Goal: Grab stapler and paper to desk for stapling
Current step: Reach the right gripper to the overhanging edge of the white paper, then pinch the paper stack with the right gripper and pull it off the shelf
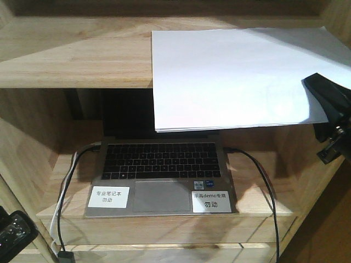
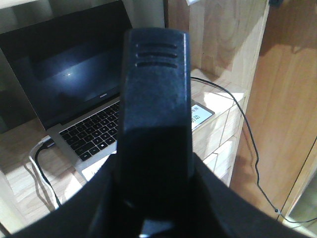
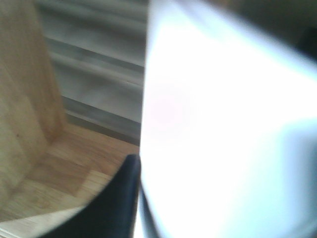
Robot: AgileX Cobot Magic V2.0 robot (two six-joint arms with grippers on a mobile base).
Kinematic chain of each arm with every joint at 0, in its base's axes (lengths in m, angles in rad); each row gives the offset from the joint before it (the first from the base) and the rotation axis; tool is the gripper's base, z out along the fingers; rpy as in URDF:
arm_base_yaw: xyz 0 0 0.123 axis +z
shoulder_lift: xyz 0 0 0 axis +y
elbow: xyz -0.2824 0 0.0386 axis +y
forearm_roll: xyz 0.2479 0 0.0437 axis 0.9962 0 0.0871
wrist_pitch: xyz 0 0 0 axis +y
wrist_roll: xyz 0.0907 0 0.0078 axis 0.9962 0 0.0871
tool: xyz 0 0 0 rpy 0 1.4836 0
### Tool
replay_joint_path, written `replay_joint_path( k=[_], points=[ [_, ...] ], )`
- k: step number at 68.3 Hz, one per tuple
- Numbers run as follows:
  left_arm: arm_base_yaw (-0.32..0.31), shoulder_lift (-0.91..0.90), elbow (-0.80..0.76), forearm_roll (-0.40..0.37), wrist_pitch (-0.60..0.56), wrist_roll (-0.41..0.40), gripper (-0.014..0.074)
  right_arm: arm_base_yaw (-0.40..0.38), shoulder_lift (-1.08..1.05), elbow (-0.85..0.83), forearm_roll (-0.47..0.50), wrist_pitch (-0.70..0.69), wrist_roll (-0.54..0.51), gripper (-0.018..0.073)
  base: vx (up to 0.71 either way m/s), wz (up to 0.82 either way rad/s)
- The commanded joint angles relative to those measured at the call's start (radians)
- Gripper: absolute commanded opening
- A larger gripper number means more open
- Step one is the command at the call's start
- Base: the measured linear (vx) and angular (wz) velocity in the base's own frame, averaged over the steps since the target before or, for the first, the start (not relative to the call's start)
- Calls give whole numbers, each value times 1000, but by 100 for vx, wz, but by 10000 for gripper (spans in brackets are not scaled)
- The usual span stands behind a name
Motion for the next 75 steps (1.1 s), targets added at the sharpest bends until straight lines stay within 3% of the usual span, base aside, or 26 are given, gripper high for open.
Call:
replay_joint_path(
  k=[1,19,75],
  points=[
    [-5,13,-26,-33,-111,-2,-6,2,-52,-22,-10,-128,-7,-15,0,0],
    [-5,13,-26,-33,-111,-2,-6,1,-261,103,59,-111,-29,-10,0,0],
    [-5,13,-26,-33,-111,-2,-6,1,-826,373,73,-69,-71,-3,0,0]
  ],
)
